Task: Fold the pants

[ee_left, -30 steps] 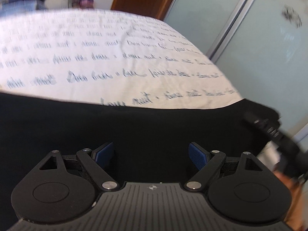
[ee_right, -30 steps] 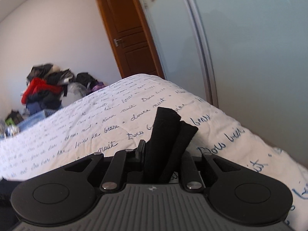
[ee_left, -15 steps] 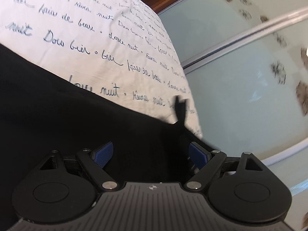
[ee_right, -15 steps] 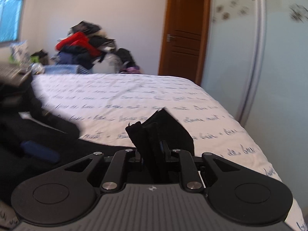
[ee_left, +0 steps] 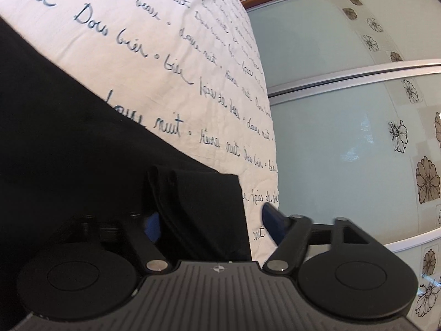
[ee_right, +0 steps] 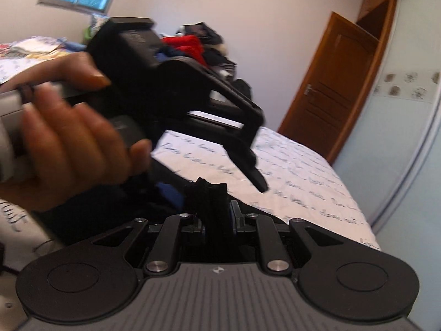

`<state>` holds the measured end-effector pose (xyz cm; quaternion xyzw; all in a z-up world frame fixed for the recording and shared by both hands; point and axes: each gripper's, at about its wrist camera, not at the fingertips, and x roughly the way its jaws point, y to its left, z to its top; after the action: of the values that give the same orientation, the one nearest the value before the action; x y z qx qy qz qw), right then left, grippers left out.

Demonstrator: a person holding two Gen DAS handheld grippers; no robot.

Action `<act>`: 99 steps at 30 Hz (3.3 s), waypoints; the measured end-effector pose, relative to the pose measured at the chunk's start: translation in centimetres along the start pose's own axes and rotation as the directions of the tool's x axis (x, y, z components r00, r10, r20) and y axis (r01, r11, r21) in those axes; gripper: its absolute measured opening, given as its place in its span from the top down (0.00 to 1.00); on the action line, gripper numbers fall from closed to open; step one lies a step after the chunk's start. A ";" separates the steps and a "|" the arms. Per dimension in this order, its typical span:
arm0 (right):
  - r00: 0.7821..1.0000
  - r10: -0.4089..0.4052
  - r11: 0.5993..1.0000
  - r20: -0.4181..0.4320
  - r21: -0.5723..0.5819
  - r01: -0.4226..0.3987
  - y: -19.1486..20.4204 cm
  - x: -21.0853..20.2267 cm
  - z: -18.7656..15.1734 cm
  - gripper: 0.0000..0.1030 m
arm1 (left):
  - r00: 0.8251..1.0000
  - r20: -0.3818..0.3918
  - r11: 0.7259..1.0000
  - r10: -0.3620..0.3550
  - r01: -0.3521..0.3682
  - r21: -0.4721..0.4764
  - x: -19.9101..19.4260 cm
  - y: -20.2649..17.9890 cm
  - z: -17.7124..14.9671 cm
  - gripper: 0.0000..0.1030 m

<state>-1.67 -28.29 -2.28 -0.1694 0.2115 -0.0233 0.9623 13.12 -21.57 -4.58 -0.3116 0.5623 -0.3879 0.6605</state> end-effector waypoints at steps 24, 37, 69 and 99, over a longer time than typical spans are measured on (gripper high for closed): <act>0.975 0.220 0.951 0.002 0.223 -0.215 1.0 1.1 2.1 0.85 | 0.920 0.268 0.818 0.288 -0.381 0.431 -6.3 -2.5 -3.4 0.90; 0.924 0.381 0.896 0.023 0.238 -0.375 4.2 3.3 4.6 0.85 | 0.836 0.414 0.685 0.360 -0.538 0.491 -11.4 -0.1 -3.4 0.90; 0.857 0.511 0.842 -0.063 0.235 -0.485 7.4 8.0 7.3 0.76 | 0.785 0.440 0.671 0.437 -0.610 0.421 -14.4 4.7 -1.7 0.77; 0.876 0.474 0.853 -0.093 0.295 -0.430 5.9 8.7 8.7 0.71 | 0.565 0.588 0.505 0.578 -0.814 0.286 -18.3 5.5 -3.6 0.38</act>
<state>9.67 -20.95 -0.31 0.0178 0.3181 0.1622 0.9339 9.20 -2.89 -0.66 0.0696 0.3534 -0.1407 0.9222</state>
